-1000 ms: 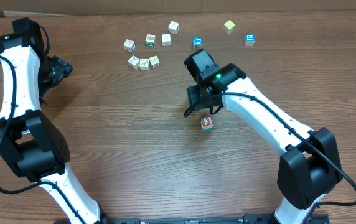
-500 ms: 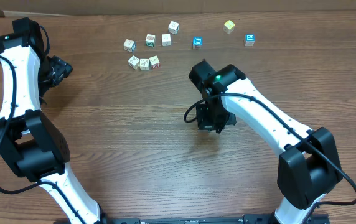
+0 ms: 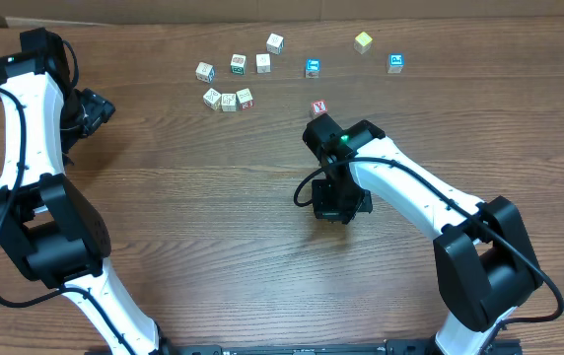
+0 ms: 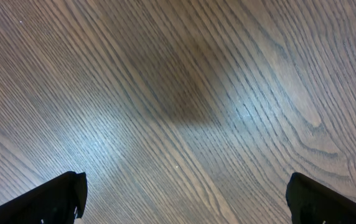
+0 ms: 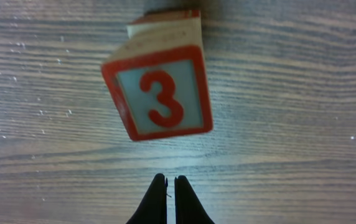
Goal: Form a tower
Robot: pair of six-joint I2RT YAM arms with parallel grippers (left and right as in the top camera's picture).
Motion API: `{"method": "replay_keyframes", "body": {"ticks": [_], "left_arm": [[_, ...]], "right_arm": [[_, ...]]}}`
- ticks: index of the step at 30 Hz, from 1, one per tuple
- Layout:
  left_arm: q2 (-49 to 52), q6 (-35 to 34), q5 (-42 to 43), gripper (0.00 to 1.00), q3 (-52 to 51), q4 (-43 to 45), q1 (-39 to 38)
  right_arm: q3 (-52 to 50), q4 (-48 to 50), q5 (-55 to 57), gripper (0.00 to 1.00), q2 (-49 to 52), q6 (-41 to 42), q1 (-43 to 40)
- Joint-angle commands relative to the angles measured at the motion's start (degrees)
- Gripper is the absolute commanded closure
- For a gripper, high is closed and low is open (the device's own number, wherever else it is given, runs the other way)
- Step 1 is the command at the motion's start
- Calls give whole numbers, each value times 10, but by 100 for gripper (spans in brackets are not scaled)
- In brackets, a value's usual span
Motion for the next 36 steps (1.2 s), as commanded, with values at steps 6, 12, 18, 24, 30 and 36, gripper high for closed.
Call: {"method": "replay_keyframes", "body": {"ticks": [6, 12, 18, 24, 30, 36], "left_arm": [[2, 5, -1, 0, 8, 1, -3], [2, 5, -1, 0, 8, 1, -3], [2, 5, -1, 0, 8, 1, -3], [2, 5, -1, 0, 8, 1, -3], [2, 5, -1, 0, 8, 1, -3], [2, 5, -1, 1, 8, 1, -3]], "right_arm": [[-1, 24, -3, 96, -1, 4, -1], [-1, 33, -3, 96, -1, 4, -1], [-1, 40, -3, 96, -1, 4, -1], [-1, 48, -3, 96, -1, 4, -1], [-1, 52, -3, 96, -1, 4, -1], [-1, 62, -3, 96, -1, 4, -1]]}}
